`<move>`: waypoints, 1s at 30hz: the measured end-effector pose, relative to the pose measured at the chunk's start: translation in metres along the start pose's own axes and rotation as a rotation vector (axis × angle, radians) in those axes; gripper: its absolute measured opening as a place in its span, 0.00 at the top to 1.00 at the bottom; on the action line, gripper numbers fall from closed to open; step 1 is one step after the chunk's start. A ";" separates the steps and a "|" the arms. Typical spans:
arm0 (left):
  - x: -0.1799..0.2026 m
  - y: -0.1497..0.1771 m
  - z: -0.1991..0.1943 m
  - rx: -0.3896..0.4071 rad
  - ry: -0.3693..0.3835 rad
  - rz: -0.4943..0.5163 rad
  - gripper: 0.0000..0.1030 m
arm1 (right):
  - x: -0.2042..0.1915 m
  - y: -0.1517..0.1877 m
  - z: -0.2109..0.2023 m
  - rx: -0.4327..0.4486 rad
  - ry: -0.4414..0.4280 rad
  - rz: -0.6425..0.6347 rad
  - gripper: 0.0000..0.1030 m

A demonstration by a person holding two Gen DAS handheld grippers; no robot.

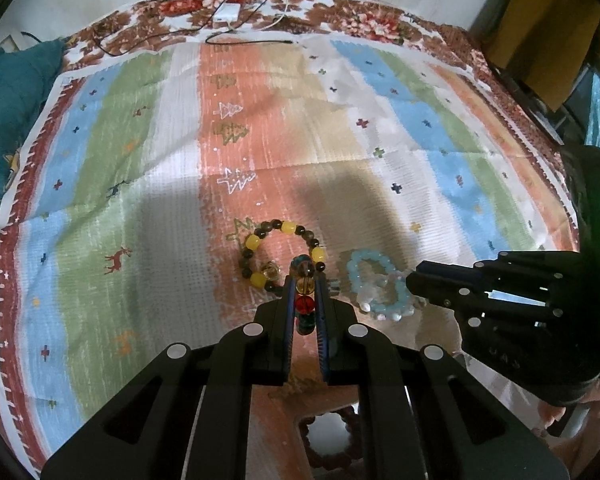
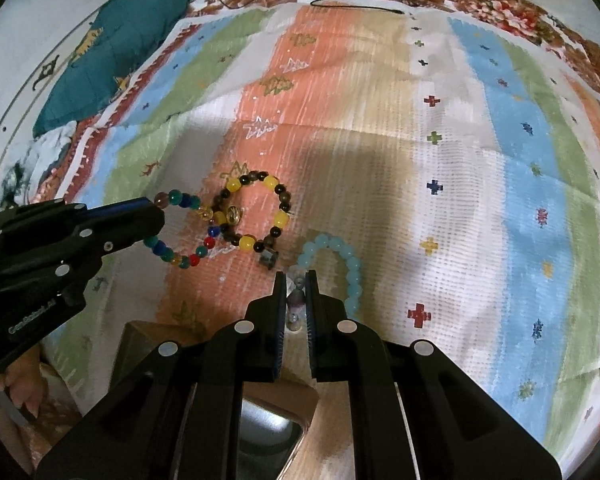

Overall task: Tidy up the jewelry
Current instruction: 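Carry the multicolour and clear bracelets to the tin with left and right tools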

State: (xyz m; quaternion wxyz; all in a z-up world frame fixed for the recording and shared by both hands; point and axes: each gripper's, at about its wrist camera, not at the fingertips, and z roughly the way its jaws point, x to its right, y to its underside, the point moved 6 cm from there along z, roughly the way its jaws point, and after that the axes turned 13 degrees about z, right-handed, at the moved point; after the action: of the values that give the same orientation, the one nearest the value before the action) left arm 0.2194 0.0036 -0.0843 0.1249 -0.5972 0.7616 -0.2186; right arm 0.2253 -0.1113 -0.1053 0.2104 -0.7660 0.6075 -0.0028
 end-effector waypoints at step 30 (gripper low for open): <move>0.033 0.020 -0.060 0.127 0.035 0.019 0.91 | -0.002 0.026 -0.061 0.140 -0.025 -0.023 0.90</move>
State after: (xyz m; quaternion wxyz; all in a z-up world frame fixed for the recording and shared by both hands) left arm 0.1669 -0.0131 -0.0394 0.1513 -0.5769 0.7538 -0.2758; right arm 0.1848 -0.1331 -0.0574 0.2707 -0.7564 0.5942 -0.0383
